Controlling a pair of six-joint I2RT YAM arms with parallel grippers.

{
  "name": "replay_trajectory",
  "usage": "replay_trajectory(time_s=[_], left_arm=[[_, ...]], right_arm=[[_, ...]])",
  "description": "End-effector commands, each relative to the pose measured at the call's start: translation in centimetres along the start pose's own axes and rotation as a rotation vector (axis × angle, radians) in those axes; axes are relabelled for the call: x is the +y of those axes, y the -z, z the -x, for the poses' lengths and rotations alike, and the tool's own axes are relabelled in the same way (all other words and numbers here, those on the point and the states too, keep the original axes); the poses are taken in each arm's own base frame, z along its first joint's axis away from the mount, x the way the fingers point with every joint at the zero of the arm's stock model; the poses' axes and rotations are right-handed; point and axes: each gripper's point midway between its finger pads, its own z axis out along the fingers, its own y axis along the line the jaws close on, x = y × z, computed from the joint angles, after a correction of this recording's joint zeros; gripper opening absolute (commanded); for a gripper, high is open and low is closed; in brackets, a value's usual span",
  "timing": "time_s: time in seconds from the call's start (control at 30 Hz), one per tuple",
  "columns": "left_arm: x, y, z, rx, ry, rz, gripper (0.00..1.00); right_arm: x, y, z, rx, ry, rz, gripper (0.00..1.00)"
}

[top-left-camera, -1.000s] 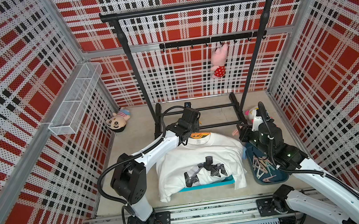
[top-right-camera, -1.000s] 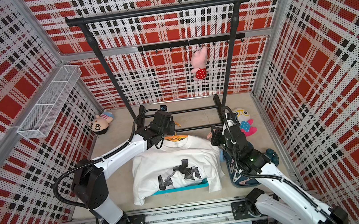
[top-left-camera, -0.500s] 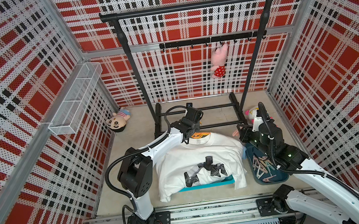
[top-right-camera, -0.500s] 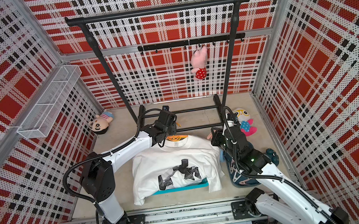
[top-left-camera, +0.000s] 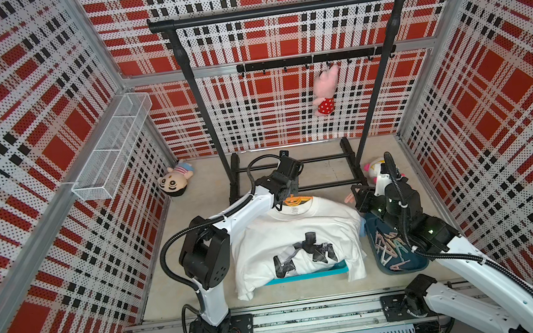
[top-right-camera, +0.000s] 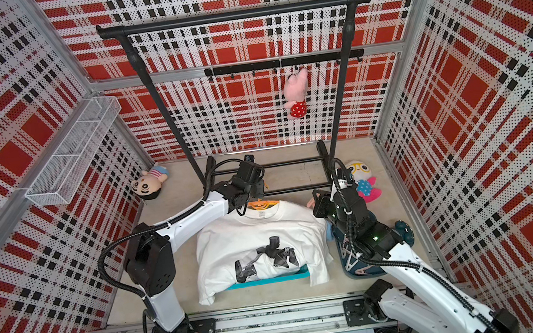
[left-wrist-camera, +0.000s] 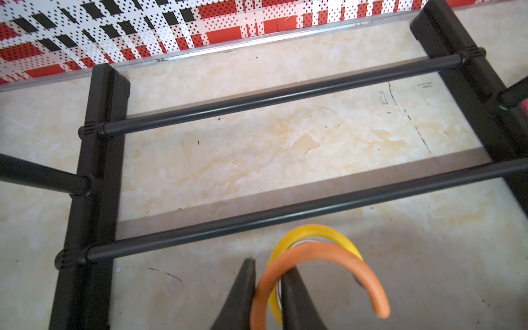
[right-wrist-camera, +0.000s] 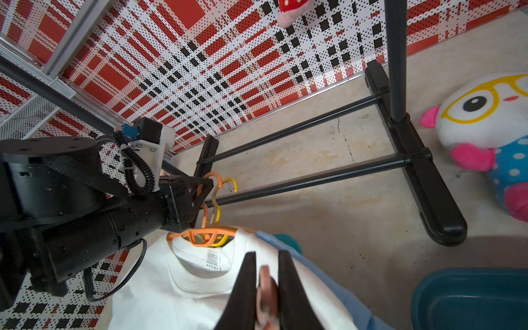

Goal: Use clothespins to secure the t-shirt on both sides of the hanger
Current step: Pick up the hanger from the basket.

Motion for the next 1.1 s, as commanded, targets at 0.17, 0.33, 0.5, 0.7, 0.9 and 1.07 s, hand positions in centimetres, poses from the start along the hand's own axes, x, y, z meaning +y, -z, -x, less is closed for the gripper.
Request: replay_trajectory(time_s=[0.17, 0.33, 0.5, 0.7, 0.9, 1.07], left_arm=[[-1.3, 4.3, 4.1, -0.127, -0.086, 0.000, 0.07], [-1.4, 8.0, 6.6, -0.210, -0.083, -0.048, 0.03], [-1.6, 12.3, 8.0, -0.314, -0.126, -0.088, 0.02], [0.7, 16.8, 8.9, -0.459, -0.106, -0.087, 0.02], [2.2, 21.6, 9.9, -0.611, -0.018, -0.260, 0.00], [2.2, 24.7, 10.0, -0.710, -0.047, -0.348, 0.00]], right_arm=[[2.8, 1.6, 1.8, -0.065, 0.188, 0.144, 0.00], [5.4, 3.6, 3.4, -0.168, 0.377, 0.275, 0.00], [7.5, 5.2, 5.0, -0.244, 0.516, 0.345, 0.00], [10.0, 5.8, 4.9, -0.253, 0.622, 0.466, 0.00], [12.2, 5.7, 3.5, -0.241, 0.733, 0.615, 0.00], [13.1, 5.9, 4.3, -0.243, 0.761, 0.705, 0.00]])
